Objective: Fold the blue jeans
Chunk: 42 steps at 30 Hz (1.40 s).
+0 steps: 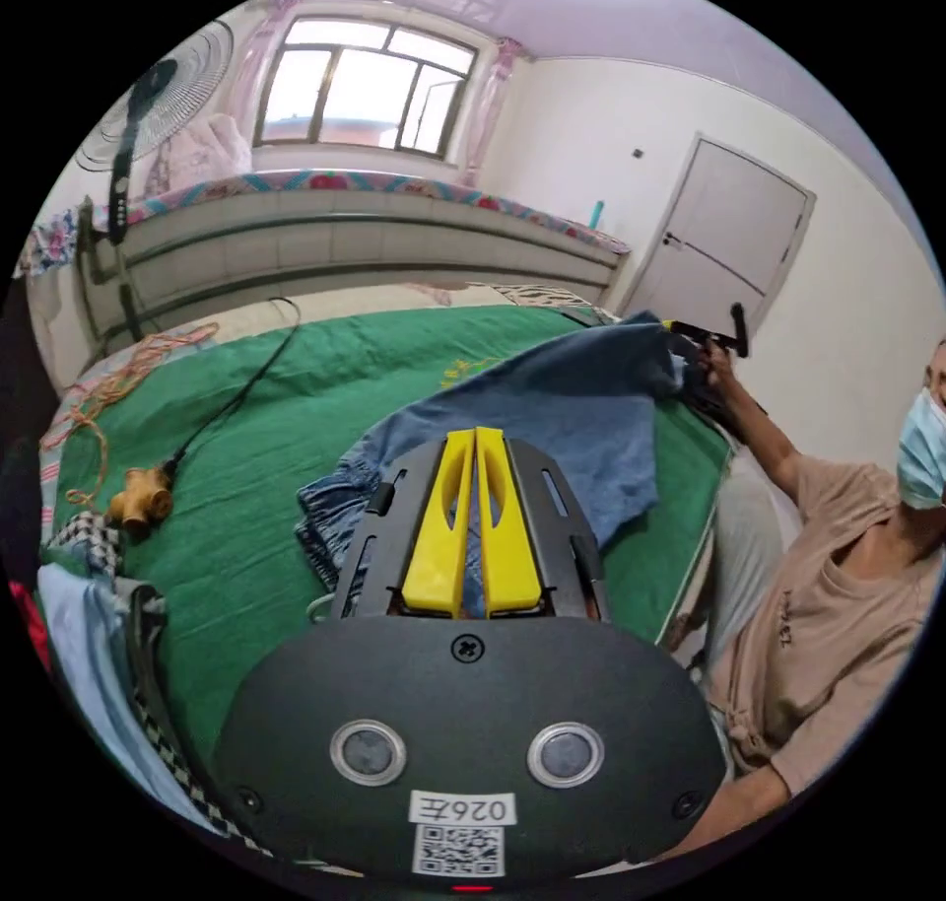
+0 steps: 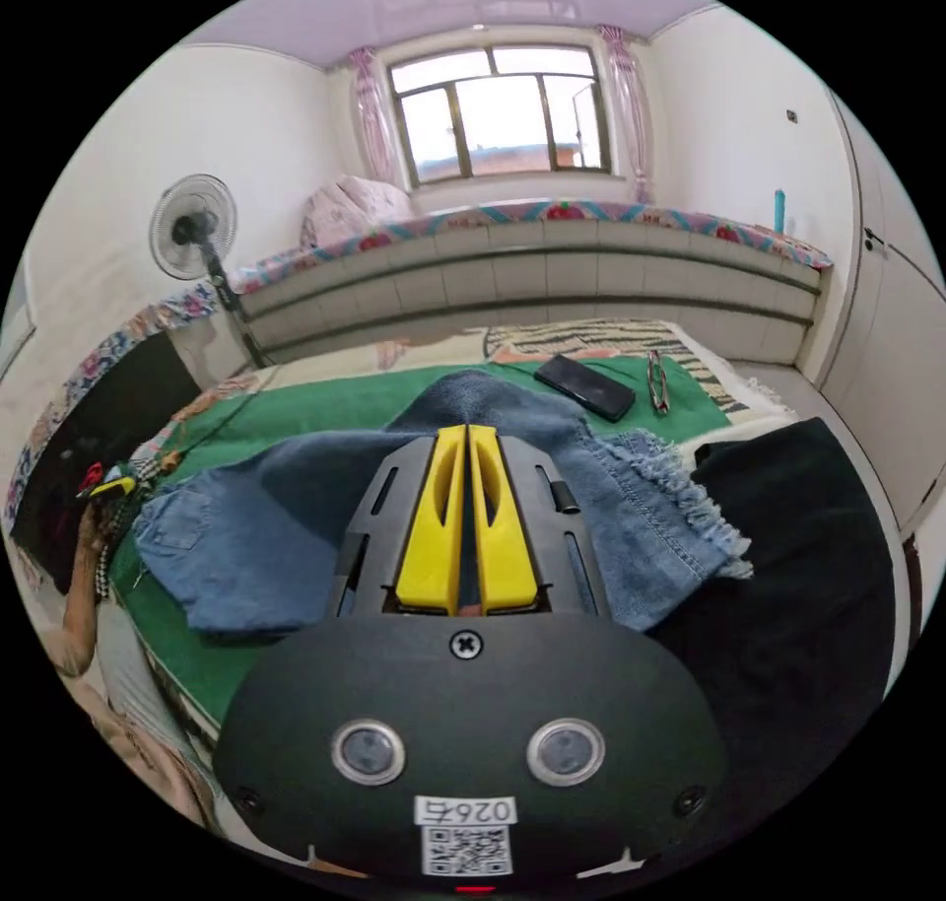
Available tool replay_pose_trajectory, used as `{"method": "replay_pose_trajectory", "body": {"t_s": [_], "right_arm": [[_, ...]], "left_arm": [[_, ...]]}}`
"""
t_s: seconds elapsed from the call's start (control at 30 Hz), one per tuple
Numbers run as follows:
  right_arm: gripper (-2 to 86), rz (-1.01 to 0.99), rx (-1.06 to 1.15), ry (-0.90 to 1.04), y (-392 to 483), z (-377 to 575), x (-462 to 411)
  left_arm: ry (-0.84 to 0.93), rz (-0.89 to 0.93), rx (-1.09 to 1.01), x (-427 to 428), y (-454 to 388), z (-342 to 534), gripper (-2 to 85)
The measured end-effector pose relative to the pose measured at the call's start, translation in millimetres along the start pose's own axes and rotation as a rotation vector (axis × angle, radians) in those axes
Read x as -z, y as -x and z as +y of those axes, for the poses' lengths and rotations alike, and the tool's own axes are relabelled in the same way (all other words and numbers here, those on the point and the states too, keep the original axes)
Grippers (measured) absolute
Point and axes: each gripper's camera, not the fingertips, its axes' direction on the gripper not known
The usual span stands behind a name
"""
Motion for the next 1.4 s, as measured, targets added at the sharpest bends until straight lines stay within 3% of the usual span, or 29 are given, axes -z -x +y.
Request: {"method": "replay_pose_trajectory", "body": {"t_s": [0.07,0.1,0.23,0.4,0.43,0.57,0.67,0.73,0.87,0.97,1.07,1.13,1.23,1.4], "right_arm": [[-1.3,-0.065,0.041,-0.068,3.5,28.8,50.3],[-1.3,-0.080,0.046,-0.082,3.7,36.8,62.2],[-1.3,-0.122,0.023,-0.144,-4.3,94.4,127.0],[-1.3,-0.177,-0.085,-0.136,-34.8,146.9,157.8],[-1.3,-0.197,-0.119,-0.124,-44.9,154.3,159.4],[-1.2,-0.232,-0.176,-0.160,-67.9,163.4,171.3],[-1.2,-0.225,-0.179,-0.212,-75.3,173.4,189.1],[-1.2,-0.232,-0.226,-0.253,-86.4,188.6,199.3],[-1.1,-0.231,-0.384,-0.220,-128.4,226.3,200.6],[-0.8,-0.154,-0.439,-0.094,-144.5,227.5,186.9],[0.2,0.147,-0.404,-0.111,-128.6,208.1,194.3],[0.4,0.231,-0.315,-0.166,-107.1,189.0,195.1],[-0.6,0.178,-0.107,-0.159,-64.2,148.1,164.2],[-0.9,-0.002,0.163,0.124,-7.0,92.6,50.0]], "left_arm": [[-0.007,-0.189,0.003,11.5,0.7,11.0,3.9],[0.012,-0.263,0.005,13.4,5.1,15.8,10.0],[0.140,-0.144,0.096,-7.7,39.6,16.8,22.1],[0.298,-0.091,0.107,-43.2,52.7,1.5,15.9],[0.312,-0.049,0.079,-39.6,49.1,-4.7,10.9],[0.229,-0.044,0.009,-0.2,32.5,-11.9,4.8],[0.072,0.106,-0.099,53.0,16.3,3.6,3.9],[0.004,0.303,-0.180,87.4,9.7,28.8,3.1],[-0.019,0.595,-0.119,116.6,33.8,70.7,3.2],[-0.116,0.490,0.136,136.8,71.9,95.1,6.7],[-0.151,0.292,0.303,144.4,89.5,89.3,9.4],[-0.092,0.203,0.355,134.3,92.5,65.1,12.6],[0.012,0.115,0.333,101.6,88.7,24.8,17.8],[0.268,0.139,0.369,11.7,89.6,-25.7,23.0]]}}
